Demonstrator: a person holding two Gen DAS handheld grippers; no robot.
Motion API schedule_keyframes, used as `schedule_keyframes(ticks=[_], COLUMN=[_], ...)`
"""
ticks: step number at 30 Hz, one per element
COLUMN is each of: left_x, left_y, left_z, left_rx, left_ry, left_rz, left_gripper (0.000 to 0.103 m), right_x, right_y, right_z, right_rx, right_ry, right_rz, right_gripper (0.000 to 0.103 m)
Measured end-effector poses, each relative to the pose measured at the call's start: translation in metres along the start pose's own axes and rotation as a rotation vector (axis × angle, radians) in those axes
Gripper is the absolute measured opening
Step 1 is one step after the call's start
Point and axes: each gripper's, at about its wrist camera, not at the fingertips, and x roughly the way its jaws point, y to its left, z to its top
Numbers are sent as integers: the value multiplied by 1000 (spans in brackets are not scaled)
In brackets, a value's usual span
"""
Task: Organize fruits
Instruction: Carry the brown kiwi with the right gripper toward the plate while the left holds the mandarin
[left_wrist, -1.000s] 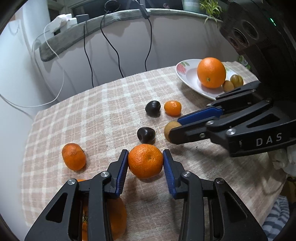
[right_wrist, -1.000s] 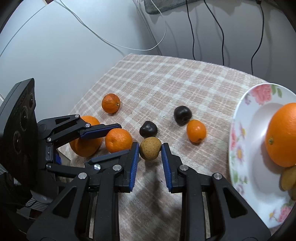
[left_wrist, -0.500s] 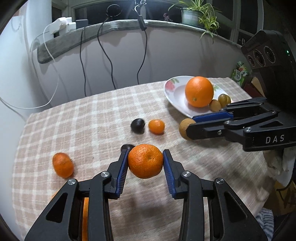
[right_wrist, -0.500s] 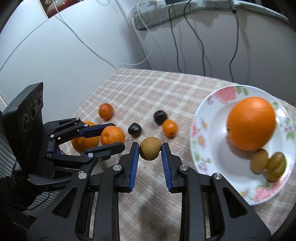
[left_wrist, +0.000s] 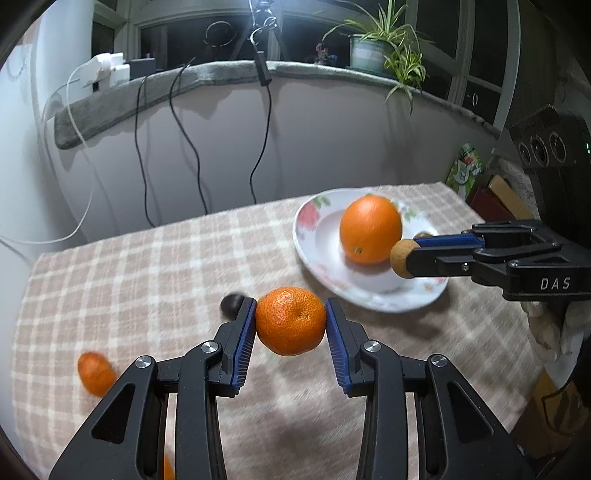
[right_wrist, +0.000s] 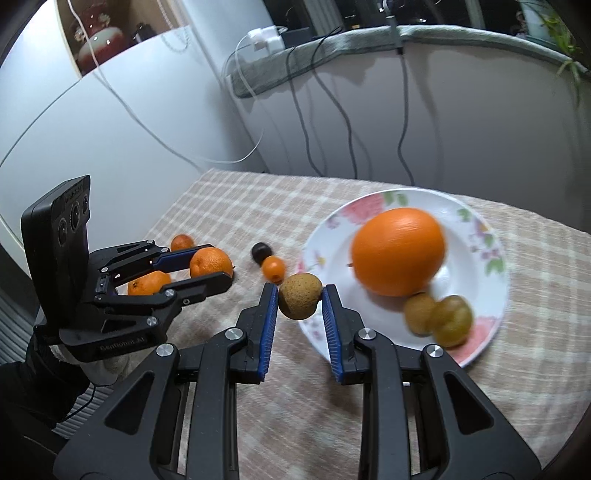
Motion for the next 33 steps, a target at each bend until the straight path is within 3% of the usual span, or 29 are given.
schedule_keyframes(ticks=[17, 33], left_x=[37, 62], left_y=[-17, -17], left_z=[30, 39], left_rx=[-10, -18], left_ry=[-12, 17], left_rz=[-34, -31], left_gripper=[36, 36], right_x=[-28, 6], right_y=[-55, -97], right_z=[17, 27], right_rx=[59, 98], right_ry=[-69, -30], right_rz=[-108, -153], right_gripper=[26, 26])
